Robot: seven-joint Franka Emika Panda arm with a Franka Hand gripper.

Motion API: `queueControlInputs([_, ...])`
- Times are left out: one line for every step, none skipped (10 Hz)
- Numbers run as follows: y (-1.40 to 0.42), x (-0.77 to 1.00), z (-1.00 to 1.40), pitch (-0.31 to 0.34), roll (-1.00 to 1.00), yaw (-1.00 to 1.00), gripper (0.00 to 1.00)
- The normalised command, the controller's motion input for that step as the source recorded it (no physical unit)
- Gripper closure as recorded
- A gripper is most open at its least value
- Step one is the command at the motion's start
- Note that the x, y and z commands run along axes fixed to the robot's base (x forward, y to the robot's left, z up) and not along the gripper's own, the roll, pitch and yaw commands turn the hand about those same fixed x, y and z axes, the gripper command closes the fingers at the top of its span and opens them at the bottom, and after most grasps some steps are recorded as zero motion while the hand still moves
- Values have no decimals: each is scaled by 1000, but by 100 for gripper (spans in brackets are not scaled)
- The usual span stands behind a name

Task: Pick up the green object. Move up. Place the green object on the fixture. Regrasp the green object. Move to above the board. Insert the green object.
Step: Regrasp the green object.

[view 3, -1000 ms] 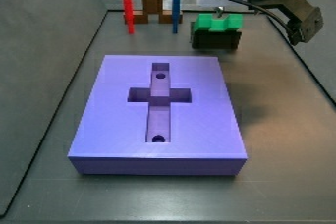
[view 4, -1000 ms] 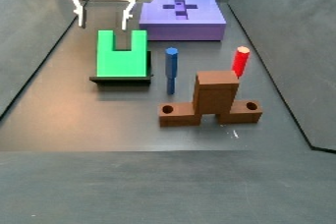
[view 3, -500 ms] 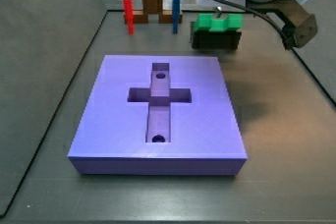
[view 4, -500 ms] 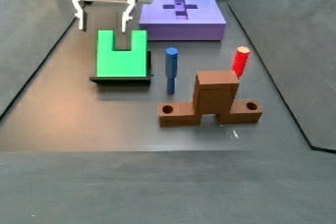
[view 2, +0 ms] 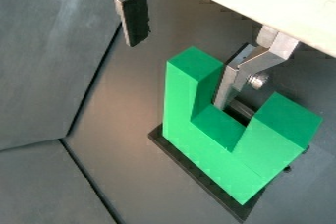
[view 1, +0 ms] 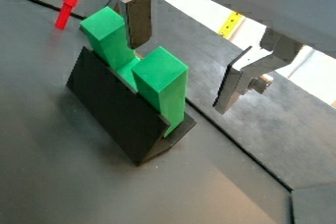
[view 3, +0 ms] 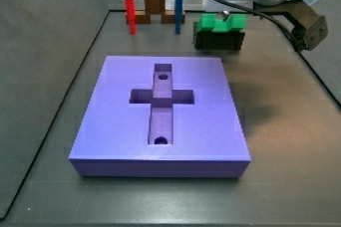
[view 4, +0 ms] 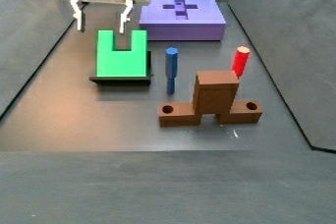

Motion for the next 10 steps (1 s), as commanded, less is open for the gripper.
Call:
queueControlInputs([120,237,-346,197,217,0,0])
queueControlInputs([131,149,-400,129,114,0,0])
queueControlInputs([100,86,-294,117,0,0,0])
queueControlInputs([91,66,-40,151,0,0,0])
queueControlInputs([0,3,0,69,191,131,0])
queueControlInputs([0,3,0,80,337,160,0])
queueControlInputs([-17,37,0,109,374,137,0])
queueControlInputs([-9,37,0,137,460,109,0])
queueControlInputs([0,3,-54,69,166,3,0])
queueControlInputs([0,0,-123,0,0,0,0])
